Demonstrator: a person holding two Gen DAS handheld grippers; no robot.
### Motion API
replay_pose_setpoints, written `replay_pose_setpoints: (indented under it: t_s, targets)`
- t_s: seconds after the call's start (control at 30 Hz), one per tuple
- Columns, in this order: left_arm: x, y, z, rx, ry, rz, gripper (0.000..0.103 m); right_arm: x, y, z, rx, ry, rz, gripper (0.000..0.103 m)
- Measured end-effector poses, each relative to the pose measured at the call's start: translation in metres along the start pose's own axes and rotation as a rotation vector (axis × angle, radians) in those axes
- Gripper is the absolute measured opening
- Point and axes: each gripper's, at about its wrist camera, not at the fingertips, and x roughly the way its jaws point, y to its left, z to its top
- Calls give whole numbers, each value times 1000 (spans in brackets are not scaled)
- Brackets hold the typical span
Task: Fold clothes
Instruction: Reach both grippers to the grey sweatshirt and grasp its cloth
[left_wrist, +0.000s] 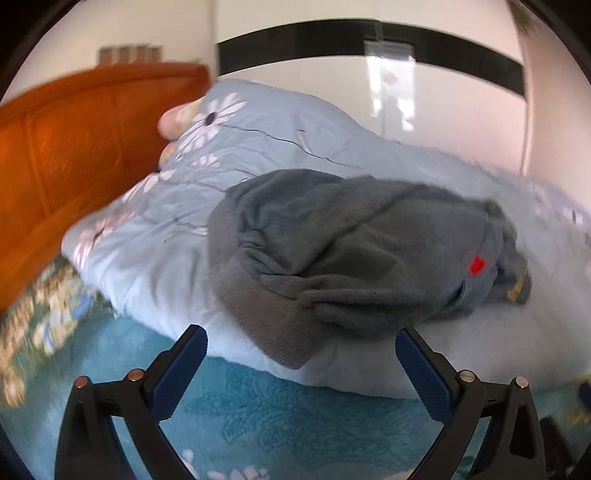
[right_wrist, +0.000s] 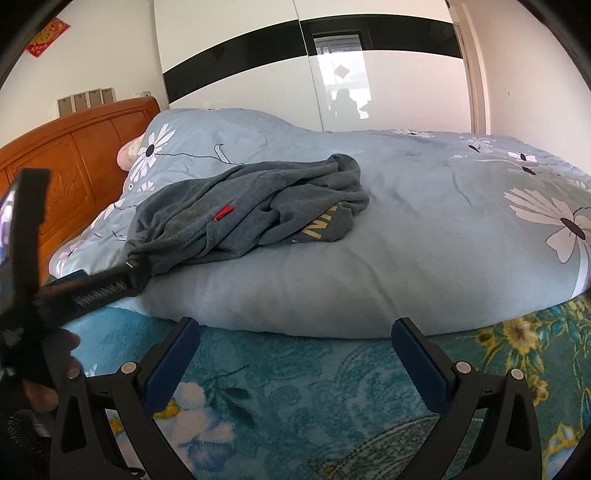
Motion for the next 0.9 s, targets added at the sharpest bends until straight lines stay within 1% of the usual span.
replay_pose_setpoints:
  t_s: [0.07,0.17,0.23,0.37,0.5,0.57,0.6,0.63,0.67,0.73,0.77,0.8,0.83,0.9]
  targets:
    - [9,-7,2,20,16,13,103,0,-3,1,15,1,4,103]
    - [18,-18,8,49,16,44,102,0,-7,2,36,6,11,103]
    - [21,-28,13,80,14,75,94,0,-9,1,45,11,14,103]
    - [24,-40,17,130,-12,111,86,2,-11,1,54,19,14,103]
    - [26,-45,17,144,-33,108,70,3,-12,1,60,25,17,103]
    - [26,-48,17,151,-40,107,65,2,-12,0,59,24,15,103]
    - [25,-49,17,154,-44,109,61,2,-12,0,59,24,15,103]
    - [25,-50,17,158,-48,112,54,2,-12,0,59,26,15,103]
    - [25,-51,17,158,-52,115,50,3,-13,0,60,26,15,103]
    - [25,-51,17,151,-52,111,35,3,-13,0,61,27,14,103]
    - [25,-50,18,147,-50,105,33,3,-13,0,62,27,14,103]
    - [26,-50,18,143,-48,98,28,3,-13,0,62,27,15,103]
    - [23,-48,19,137,-55,99,21,3,-13,0,63,26,16,103]
    - [16,-46,20,123,-74,104,13,3,-13,1,63,26,18,103]
